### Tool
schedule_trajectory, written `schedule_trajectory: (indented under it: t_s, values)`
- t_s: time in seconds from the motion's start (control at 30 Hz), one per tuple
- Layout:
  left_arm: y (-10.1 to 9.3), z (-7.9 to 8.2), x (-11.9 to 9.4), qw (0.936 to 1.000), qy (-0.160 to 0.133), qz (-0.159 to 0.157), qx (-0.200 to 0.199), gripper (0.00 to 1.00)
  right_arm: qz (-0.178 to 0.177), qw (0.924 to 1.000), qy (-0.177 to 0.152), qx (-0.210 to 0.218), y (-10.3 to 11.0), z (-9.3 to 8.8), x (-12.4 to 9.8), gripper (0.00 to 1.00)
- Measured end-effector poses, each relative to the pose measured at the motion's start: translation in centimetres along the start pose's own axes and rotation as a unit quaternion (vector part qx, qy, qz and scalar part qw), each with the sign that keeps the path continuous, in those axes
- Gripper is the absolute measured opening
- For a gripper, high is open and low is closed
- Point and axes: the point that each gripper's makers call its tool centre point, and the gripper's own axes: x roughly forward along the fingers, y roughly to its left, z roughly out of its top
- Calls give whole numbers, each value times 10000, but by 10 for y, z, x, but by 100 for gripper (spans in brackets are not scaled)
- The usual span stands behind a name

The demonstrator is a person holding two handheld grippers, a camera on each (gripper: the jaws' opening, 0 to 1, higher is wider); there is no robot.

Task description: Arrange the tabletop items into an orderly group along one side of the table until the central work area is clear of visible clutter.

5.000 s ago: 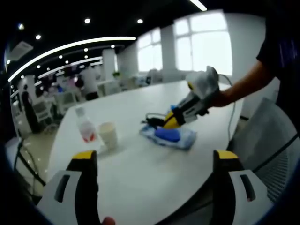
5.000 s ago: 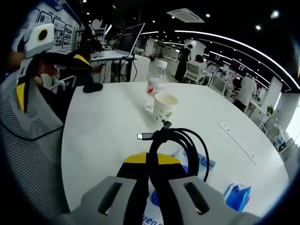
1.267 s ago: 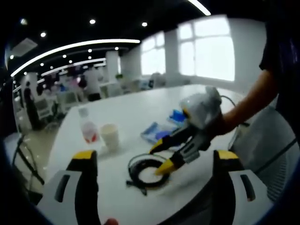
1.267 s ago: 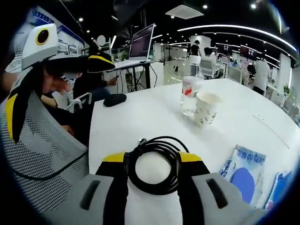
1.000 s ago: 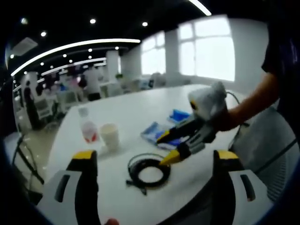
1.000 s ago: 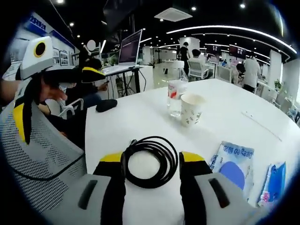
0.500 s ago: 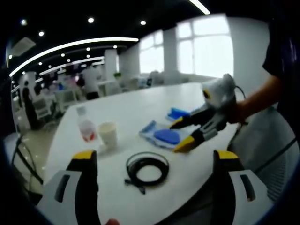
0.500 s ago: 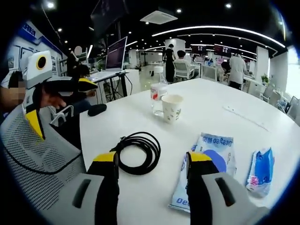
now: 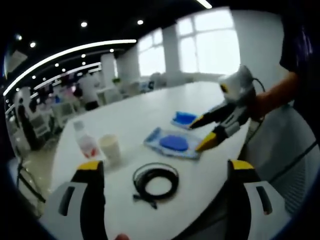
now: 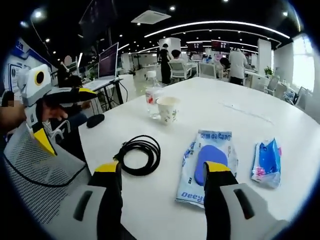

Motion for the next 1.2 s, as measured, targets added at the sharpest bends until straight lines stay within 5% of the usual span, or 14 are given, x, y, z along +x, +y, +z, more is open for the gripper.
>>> schedule_trajectory:
  t_s: [0.6, 1.2]
  values:
    - [-5, 21, 72, 9941, 250, -897, 561, 96, -611, 9951, 20, 775, -21, -8, -19, 65]
    - [9, 18, 162, 9802, 965, -1405, 1006, 86, -958, 9726, 15, 2118, -27, -22, -26, 65]
